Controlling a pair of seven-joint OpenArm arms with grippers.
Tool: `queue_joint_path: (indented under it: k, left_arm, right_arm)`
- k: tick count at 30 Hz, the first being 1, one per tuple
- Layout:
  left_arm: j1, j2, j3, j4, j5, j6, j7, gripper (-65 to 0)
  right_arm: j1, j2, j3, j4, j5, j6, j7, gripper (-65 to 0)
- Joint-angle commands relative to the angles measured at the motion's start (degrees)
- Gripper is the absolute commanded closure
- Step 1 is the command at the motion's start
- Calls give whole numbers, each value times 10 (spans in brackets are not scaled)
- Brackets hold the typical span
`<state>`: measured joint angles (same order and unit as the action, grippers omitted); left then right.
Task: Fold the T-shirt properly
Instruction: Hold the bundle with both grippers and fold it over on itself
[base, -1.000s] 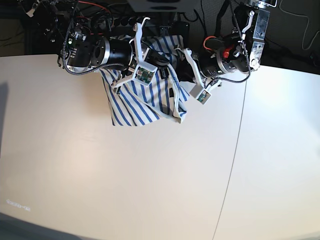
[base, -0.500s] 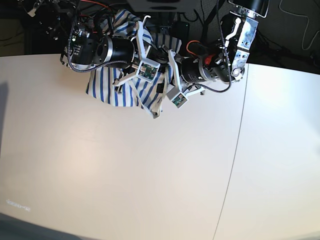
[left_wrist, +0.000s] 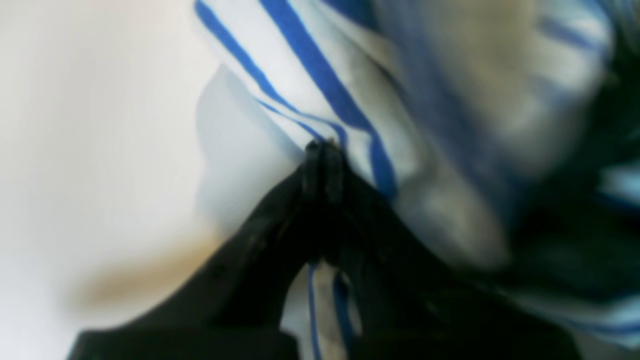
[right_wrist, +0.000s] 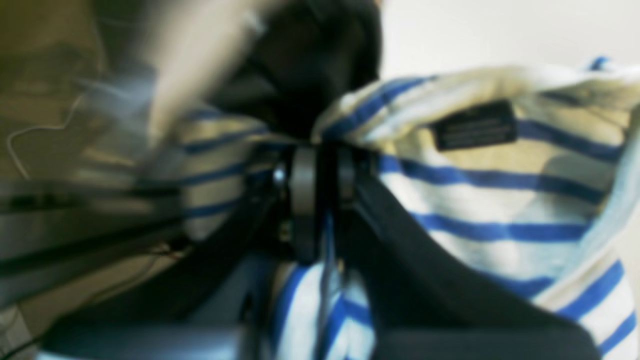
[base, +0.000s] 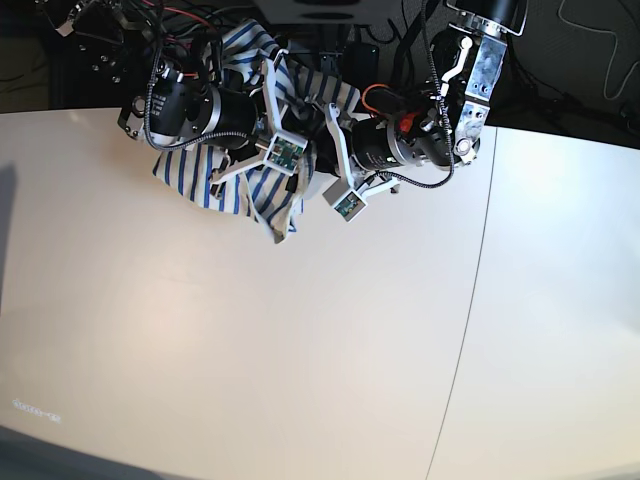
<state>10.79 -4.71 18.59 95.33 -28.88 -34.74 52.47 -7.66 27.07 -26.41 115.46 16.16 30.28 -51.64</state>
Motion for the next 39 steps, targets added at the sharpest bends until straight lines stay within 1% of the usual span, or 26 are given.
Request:
queue_joint_path:
  k: [1,7,10,19,23,25,26,27,30,31,32,35,39]
  left_arm:
    - [-7,6,2,9,-16,-6,-12,0]
    - [-23,28,3,9,-15,-6,-11,0]
    - [-39,33,5,9,-15,-6,-12,0]
    - [-91,29,6,9,-11,-6,-1,0]
    - [-99,21,6,9,-11,-6,5,0]
    - [-100,17,6,9,-11,-6,5,0]
    - [-100,16,4,9,-11,-6,5,0]
    - [-100,14,4,9,-11,-6,6,0]
    - [-100,6,-1,9,-11,-5,5,0]
    - [-100,3,-7,9,-11,-6,5,0]
    - [-100,0,-15,9,-11,-5,5,0]
    - [-100,-2,-56,9,-16,-5,5,0]
    - [-100,-2,-108,9,-42,-7,10,0]
  right_arm:
    - [15,4,12,-10,-2,25,8,-66]
    - [69,4,15,-106,62,25,6,-65]
    - [88,4,15,-139,66,26,6,-65]
    - [143,3,15,-271,71,25,10,-65]
    - [161,3,16,-286,75,25,20,-65]
    - [168,3,16,-286,96,25,20,-70]
    - [170,3,16,-286,108,25,20,-88]
    - [172,3,16,-286,122,25,21,-122]
    - [177,3,16,-284,148,25,22,-270]
    - [177,3,16,-281,151,25,25,-306]
    - [176,3,16,-277,156,25,27,-323]
    - [177,-4,16,-262,164,25,30,-324]
    - [177,-22,17,-228,164,25,39,-324]
